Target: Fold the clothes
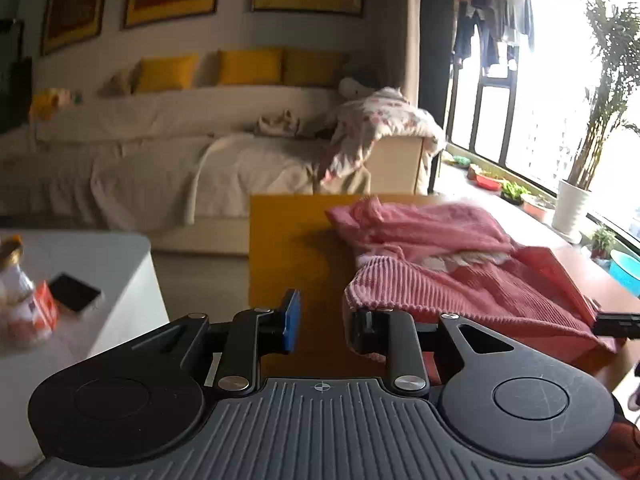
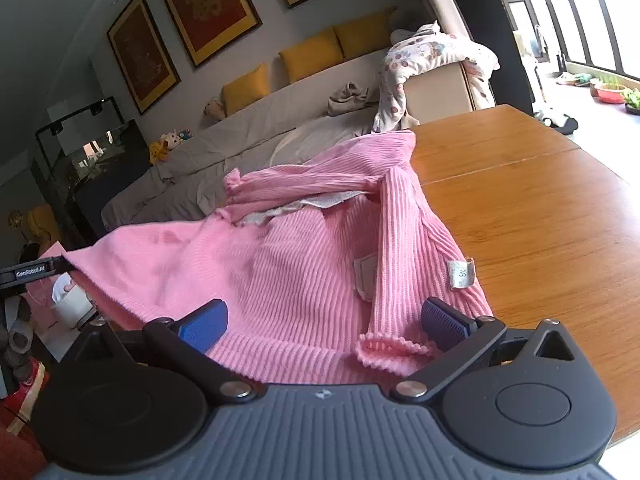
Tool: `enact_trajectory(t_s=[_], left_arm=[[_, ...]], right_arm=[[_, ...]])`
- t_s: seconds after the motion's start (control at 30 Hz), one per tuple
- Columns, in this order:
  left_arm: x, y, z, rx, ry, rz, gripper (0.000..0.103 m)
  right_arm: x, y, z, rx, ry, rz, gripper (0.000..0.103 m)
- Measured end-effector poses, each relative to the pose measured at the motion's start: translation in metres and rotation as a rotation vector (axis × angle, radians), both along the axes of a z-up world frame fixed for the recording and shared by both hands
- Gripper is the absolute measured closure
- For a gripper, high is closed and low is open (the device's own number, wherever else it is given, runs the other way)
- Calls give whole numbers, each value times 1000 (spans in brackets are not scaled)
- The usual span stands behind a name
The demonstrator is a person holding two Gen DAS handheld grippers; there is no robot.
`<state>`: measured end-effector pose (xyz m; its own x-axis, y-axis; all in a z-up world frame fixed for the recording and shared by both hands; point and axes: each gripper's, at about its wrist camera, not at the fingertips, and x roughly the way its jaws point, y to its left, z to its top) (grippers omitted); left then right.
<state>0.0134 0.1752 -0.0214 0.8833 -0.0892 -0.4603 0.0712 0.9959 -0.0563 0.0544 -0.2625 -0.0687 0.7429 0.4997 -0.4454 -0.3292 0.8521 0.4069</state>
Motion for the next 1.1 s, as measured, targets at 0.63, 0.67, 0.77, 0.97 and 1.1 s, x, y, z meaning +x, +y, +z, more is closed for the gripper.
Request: enact_trajectory(t_s=[0.63,0.67,0.77,0.97,1.1], left_arm=[[-5,-2,-36,-125,112,-145,31],[-5,-4,-36,-109,106,-148,33],[-5,-7,-36,-74,87,-159,41],[-2,-3,-37,-118,79,-199,47],[9,1,-39,-138,75,-175,79]], right_arm=[[28,56,95,-374,-263,262,0],[37,75,98,-447,-309,274,0],[78,137,90,-653,-419,310,5],[129,242,25,-1045,-518,558,38],[152,270,7,-1093,-494,599,75]])
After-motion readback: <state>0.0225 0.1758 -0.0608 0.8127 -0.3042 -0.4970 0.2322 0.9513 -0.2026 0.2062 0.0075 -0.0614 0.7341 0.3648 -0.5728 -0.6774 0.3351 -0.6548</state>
